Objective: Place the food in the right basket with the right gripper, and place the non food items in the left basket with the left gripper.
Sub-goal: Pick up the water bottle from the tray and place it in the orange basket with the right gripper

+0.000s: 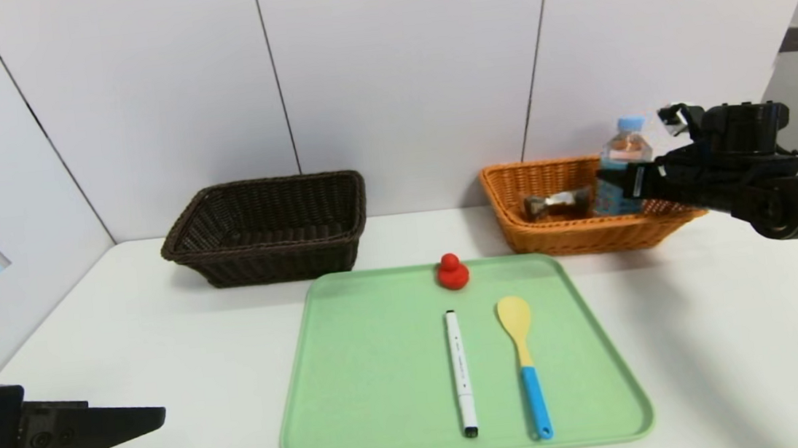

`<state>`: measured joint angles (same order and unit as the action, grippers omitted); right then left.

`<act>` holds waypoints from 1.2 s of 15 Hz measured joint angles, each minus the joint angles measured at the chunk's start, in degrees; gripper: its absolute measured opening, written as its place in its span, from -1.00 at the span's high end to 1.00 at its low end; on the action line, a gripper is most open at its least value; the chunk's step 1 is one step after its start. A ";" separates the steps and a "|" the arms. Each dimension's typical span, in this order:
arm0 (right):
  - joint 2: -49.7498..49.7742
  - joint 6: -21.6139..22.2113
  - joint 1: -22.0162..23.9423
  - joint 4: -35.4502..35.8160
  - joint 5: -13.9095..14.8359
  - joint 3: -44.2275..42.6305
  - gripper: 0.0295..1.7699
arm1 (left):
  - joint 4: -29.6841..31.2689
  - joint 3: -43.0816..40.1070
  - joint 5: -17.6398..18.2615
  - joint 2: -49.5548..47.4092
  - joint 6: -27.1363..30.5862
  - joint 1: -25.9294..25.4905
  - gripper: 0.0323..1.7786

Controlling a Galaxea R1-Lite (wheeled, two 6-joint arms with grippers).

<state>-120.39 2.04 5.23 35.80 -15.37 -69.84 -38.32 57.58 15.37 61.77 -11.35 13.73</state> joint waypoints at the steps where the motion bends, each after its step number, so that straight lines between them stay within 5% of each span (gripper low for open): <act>1: -0.13 0.07 -0.05 0.46 0.02 0.11 -0.34 | -0.02 0.00 -0.05 0.02 0.00 -0.01 -0.90; 9: 5.71 0.07 -1.44 -3.17 1.10 0.41 -0.72 | -0.13 0.05 -0.05 -0.22 -0.06 -0.01 -0.90; 14: 16.64 0.66 -3.55 -23.45 1.24 -6.05 -0.82 | -0.13 0.17 -0.02 -0.41 -0.05 -0.01 -0.90; 18: 24.23 1.24 -7.59 -48.26 1.23 -17.86 -0.86 | 0.00 1.33 0.00 0.07 -0.22 0.05 -0.90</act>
<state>-96.16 3.28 -2.36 -12.46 -14.14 -87.70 -38.32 58.90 15.37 61.84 -11.57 13.78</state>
